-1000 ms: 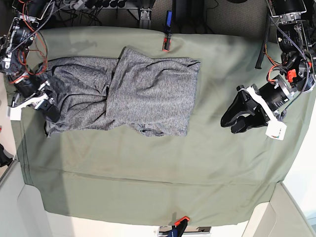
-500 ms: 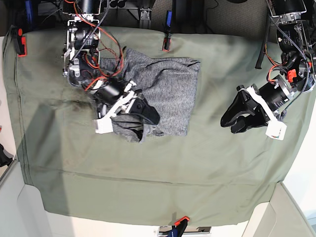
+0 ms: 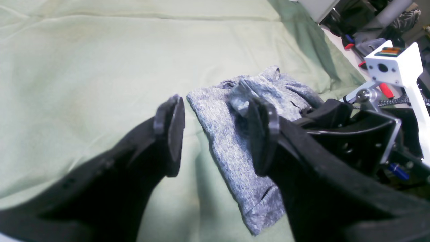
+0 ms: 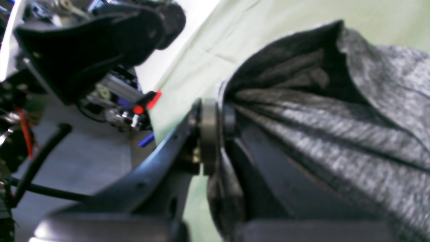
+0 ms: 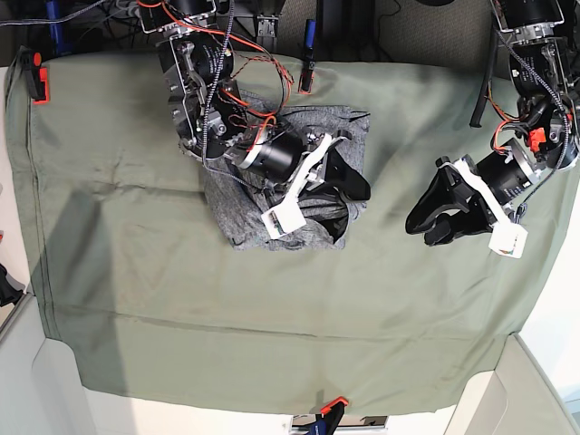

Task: Fold the T-shirt properly
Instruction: 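Grasp the other end of the band with the right gripper, then fold the held end over the stack toward the left gripper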

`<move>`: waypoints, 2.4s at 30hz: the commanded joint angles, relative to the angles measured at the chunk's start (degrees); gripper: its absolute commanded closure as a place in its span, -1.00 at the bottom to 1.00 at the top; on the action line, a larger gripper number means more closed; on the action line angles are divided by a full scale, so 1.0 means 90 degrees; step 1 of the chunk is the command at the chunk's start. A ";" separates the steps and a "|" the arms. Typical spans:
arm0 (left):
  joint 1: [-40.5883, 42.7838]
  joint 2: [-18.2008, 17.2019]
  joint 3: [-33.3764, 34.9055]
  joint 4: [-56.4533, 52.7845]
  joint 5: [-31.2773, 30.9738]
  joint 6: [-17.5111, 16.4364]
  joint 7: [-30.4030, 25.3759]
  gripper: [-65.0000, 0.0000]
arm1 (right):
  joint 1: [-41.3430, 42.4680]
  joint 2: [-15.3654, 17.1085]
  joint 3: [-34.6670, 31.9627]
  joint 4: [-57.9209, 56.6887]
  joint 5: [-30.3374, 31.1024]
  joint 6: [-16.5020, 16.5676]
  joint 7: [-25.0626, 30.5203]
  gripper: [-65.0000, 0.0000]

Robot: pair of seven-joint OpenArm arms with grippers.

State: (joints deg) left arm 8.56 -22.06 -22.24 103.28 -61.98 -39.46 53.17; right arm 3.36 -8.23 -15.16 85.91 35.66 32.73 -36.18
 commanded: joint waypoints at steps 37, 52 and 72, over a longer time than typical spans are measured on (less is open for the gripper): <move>0.0639 -0.0172 -0.0719 0.0612 -0.0561 -0.0060 0.0736 0.00 | 0.1180 -0.0039 -0.1117 0.0121 -0.0974 0.0051 -0.0828 -0.04; 0.1044 -0.0527 -0.1078 0.0612 -0.0857 -0.0060 0.0619 0.00 | 0.1268 -0.0044 -0.1957 0.0231 -0.1848 -0.0168 -0.0384 -0.04; 0.1166 -0.0529 0.2392 0.1802 0.1421 -0.0060 0.0401 1.00 | 0.1406 0.0085 0.2919 0.0967 -0.2113 -0.0352 0.0039 1.00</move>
State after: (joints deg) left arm 19.35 -26.20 -0.40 118.74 -47.97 -39.70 58.02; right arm 14.61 -7.25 11.29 93.86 15.64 29.15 -37.06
